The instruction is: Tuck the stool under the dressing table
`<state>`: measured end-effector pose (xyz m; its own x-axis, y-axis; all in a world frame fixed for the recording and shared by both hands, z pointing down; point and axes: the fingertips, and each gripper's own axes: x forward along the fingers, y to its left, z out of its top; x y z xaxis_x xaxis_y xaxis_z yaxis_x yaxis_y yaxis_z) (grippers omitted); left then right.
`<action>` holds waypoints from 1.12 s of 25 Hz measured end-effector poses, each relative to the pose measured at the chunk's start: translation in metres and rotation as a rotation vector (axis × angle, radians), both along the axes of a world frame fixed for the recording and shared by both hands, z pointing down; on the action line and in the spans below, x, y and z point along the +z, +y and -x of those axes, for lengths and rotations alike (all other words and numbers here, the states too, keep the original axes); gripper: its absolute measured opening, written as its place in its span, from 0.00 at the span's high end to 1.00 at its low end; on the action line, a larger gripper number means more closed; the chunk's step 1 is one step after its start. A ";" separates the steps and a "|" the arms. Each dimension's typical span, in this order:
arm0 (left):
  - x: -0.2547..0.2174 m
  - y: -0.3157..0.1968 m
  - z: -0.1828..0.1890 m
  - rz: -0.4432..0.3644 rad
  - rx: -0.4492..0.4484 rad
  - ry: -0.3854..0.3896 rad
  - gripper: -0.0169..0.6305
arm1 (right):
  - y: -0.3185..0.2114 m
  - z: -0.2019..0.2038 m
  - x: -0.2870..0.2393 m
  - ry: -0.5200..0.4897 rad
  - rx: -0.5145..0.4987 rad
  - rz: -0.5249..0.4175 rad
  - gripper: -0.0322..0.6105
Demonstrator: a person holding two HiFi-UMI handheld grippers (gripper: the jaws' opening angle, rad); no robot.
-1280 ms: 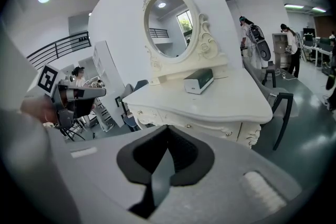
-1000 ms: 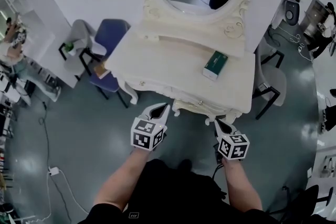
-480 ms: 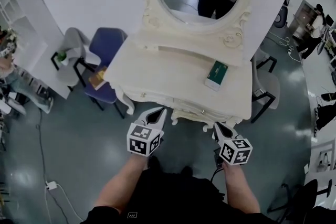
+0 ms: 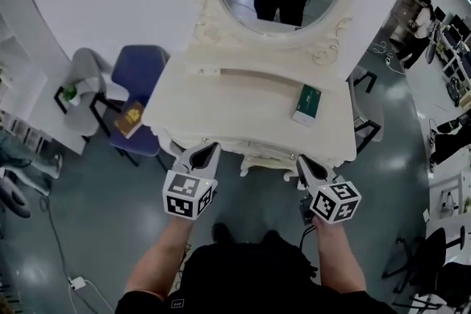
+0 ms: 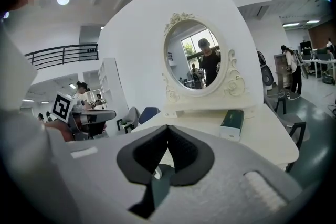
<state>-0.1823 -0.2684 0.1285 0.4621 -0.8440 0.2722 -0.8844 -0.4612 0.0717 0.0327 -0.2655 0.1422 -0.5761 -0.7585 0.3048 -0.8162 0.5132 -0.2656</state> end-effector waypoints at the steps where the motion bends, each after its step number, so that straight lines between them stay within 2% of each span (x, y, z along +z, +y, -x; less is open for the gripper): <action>1: -0.002 -0.002 0.004 -0.004 0.000 -0.003 0.95 | -0.002 0.003 -0.008 -0.007 -0.001 -0.018 0.95; 8: -0.024 -0.007 0.001 -0.028 -0.014 0.024 0.95 | -0.003 -0.013 -0.048 -0.033 -0.018 -0.093 0.95; 17: -0.058 -0.022 -0.051 -0.090 -0.022 0.062 0.95 | -0.011 -0.053 -0.077 -0.007 -0.048 -0.164 0.95; 23: -0.057 -0.020 -0.083 -0.081 -0.015 0.080 0.95 | -0.002 -0.054 -0.082 0.001 -0.107 -0.193 0.95; 28: -0.049 -0.014 -0.093 -0.059 -0.007 0.064 0.95 | 0.009 -0.052 -0.074 0.021 -0.141 -0.195 0.95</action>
<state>-0.0896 -0.2827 0.0800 0.4711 -0.8609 0.1922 -0.8821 -0.4600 0.1017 0.0845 -0.2568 0.0682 -0.6757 -0.7165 0.1735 -0.7369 0.6624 -0.1346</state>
